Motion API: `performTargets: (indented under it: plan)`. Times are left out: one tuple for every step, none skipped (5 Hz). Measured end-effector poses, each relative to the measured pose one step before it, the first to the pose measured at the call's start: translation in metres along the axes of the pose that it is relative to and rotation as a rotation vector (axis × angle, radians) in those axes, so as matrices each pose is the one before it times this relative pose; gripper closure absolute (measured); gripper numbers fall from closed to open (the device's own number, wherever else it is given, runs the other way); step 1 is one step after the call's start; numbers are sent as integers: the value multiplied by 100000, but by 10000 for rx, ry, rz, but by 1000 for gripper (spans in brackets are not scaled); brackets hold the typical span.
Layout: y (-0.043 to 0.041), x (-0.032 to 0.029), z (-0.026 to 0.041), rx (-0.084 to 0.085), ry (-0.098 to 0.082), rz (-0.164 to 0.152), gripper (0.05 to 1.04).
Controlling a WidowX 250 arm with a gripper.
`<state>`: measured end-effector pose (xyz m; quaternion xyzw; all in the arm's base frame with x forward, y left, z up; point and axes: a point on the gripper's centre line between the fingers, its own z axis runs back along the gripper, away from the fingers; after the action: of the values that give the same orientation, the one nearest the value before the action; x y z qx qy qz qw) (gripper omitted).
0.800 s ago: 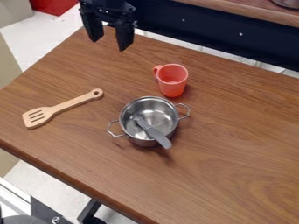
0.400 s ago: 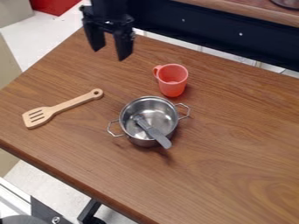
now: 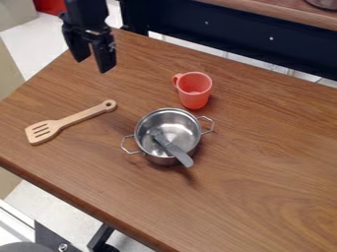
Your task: Moved the wooden spatula to the left of the silver pot
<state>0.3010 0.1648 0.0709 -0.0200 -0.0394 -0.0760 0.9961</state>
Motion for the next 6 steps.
performTargets:
  plan:
    - [1292, -708, -726, 16, -34, -1218, 84]
    - [1453, -1260, -1799, -145, -5, -932, 84]
    - [1342, -781, -1430, -224, 49, -371, 84]
    - [985, -366, -796, 28, -262, -282, 84]
    - [437, -88, -1890, 349, -141, -18, 84]
    - [-258, -586, -1125, 280, -82, -185, 84]
